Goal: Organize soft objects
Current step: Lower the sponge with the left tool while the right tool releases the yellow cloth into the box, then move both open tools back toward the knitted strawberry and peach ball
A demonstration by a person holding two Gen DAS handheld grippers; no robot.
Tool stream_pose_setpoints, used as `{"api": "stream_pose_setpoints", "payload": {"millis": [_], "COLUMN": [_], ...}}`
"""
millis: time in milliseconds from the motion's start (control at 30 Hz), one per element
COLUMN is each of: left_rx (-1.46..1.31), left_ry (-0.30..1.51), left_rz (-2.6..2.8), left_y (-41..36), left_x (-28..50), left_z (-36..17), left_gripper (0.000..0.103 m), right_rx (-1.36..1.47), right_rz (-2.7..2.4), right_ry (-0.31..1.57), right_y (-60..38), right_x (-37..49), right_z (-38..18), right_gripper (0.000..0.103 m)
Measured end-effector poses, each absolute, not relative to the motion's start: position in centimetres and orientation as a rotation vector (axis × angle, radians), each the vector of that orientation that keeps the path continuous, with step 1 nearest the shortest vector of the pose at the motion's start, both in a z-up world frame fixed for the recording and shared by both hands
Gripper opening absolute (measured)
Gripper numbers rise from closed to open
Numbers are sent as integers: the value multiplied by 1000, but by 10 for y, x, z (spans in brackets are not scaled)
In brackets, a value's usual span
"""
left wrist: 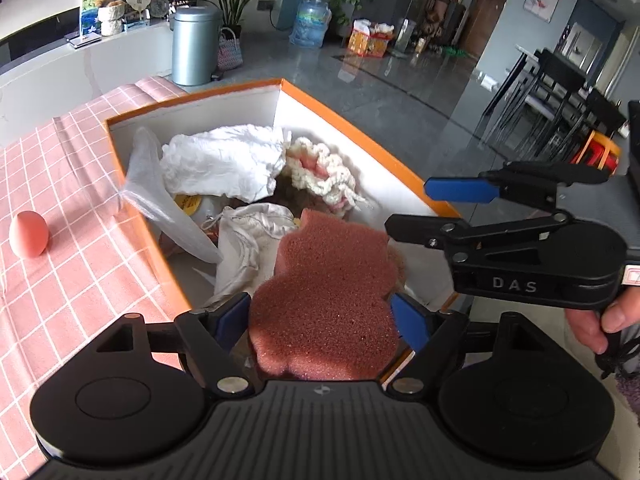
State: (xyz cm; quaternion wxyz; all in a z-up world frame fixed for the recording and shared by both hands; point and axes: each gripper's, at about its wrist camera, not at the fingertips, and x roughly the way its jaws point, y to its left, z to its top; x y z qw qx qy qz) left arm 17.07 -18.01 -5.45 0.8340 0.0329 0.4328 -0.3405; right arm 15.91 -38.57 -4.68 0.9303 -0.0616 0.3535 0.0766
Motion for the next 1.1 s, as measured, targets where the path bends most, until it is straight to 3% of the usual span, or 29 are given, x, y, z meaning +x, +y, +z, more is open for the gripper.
{"api": "stream_pose_setpoints", "payload": {"millis": [200,333,500,833,1100], "left_rx": [-144,-220,-256,-258,-209], "left_ry": [827,787,792,786,685], "left_rz": [-682,-590,-524,-489,-457], "left_y": [-146,-122,-102,-79,-57], "left_x": [169,168,170,165,149], "left_z": [-43,-38,-41,-41,-32], "left_gripper": [93,93,92,91,91], "right_rx": [-72,-56,-59,-86,-94], "right_rz": [229,292,359,324,285], "right_ry": [736,771,844,927,789], "right_y": [-377,-363,-340,-321,-319], "right_x": [159,160,163,178,164], "right_z": [-42,-46,-60,-73,-40], "right_gripper": [50,40,35,35,42]}}
